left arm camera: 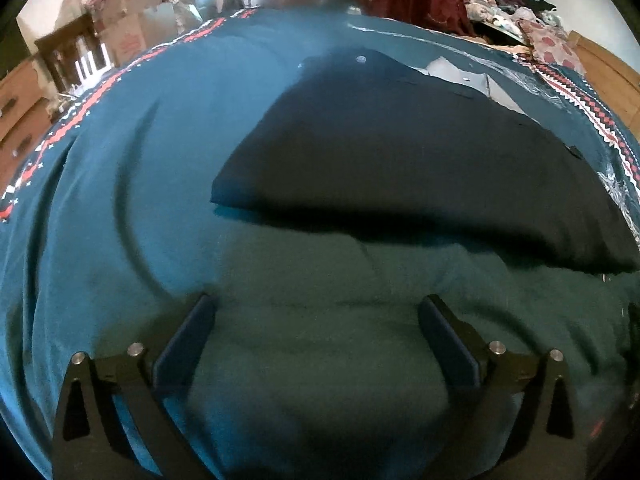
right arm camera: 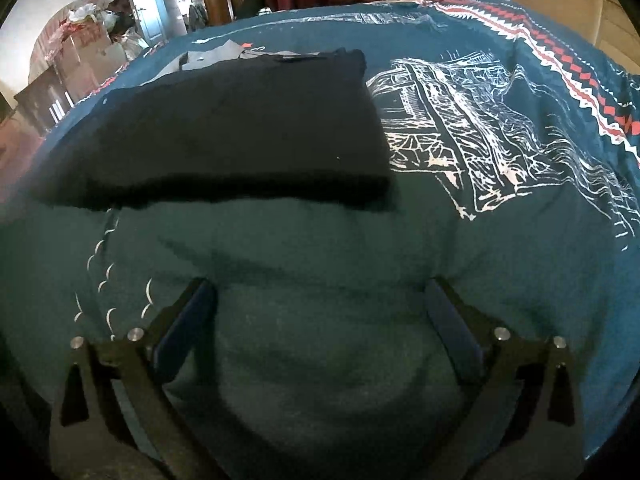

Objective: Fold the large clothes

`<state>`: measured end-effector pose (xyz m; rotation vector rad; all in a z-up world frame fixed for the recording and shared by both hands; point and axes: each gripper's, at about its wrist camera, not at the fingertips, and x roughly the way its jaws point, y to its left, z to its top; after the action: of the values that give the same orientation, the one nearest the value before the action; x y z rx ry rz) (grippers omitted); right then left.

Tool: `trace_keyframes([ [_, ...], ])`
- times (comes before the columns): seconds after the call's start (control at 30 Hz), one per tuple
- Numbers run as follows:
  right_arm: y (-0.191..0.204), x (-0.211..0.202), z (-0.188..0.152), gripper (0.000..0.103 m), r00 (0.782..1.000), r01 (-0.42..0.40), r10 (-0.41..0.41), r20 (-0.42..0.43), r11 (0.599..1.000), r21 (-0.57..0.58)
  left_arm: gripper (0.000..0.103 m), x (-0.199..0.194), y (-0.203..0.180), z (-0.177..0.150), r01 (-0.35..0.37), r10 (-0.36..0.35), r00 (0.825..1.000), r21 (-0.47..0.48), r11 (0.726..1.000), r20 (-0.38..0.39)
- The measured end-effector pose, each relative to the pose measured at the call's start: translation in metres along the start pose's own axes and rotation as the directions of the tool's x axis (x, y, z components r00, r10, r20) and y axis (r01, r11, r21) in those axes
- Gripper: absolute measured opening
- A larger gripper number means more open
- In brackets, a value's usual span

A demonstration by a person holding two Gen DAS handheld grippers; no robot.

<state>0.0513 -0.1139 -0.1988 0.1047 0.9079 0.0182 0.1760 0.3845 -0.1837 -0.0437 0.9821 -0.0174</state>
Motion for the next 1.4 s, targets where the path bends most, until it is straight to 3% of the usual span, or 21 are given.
trace_keyframes([
  [0.7, -0.002, 0.002, 0.000, 0.103, 1.000, -0.017, 0.017, 0.023, 1.000, 0.020, 0.103, 0.005, 0.002, -0.003, 0.025, -0.024, 0.999, -0.030, 0.999, 0.030],
  [0.87, -0.003, 0.002, -0.001, 0.103, 1.000, -0.021, 0.020, 0.021, 1.000, 0.021, 0.103, 0.001, 0.009, 0.001, 0.070, -0.068, 0.997, -0.074, 0.995, 0.023],
  [0.97, -0.002, 0.002, -0.001, 0.103, 1.000, -0.019, 0.018, 0.021, 1.000, 0.018, 0.102, -0.012, 0.024, 0.007, 0.225, -0.219, 0.974, -0.204, 0.953, 0.054],
  [1.0, -0.001, 0.002, -0.001, 0.103, 1.000, -0.016, 0.015, 0.021, 1.000, 0.015, 0.102, -0.016, 0.031, 0.008, 0.312, -0.296, 0.950, -0.264, 0.913, 0.098],
  [1.07, 0.000, 0.003, -0.001, 0.103, 1.000, -0.013, 0.013, 0.024, 1.000, 0.013, 0.102, -0.014, 0.043, 0.007, 0.419, -0.389, 0.908, -0.354, 0.836, 0.158],
  [1.13, 0.000, 0.004, 0.000, 0.103, 1.000, -0.011, 0.011, 0.028, 1.000, 0.012, 0.102, -0.004, 0.051, 0.007, 0.451, -0.409, 0.892, -0.405, 0.795, 0.190],
  [1.23, 0.001, 0.004, 0.001, 0.103, 0.999, -0.008, 0.008, 0.032, 1.000, 0.007, 0.101, 0.004, 0.055, 0.013, 0.470, -0.407, 0.883, -0.427, 0.773, 0.234],
  [1.4, 0.006, -0.008, 0.006, 0.103, 1.000, 0.012, -0.012, 0.013, 1.000, -0.016, 0.100, 0.023, 0.058, 0.038, 0.465, -0.383, 0.885, -0.455, 0.759, 0.265],
])
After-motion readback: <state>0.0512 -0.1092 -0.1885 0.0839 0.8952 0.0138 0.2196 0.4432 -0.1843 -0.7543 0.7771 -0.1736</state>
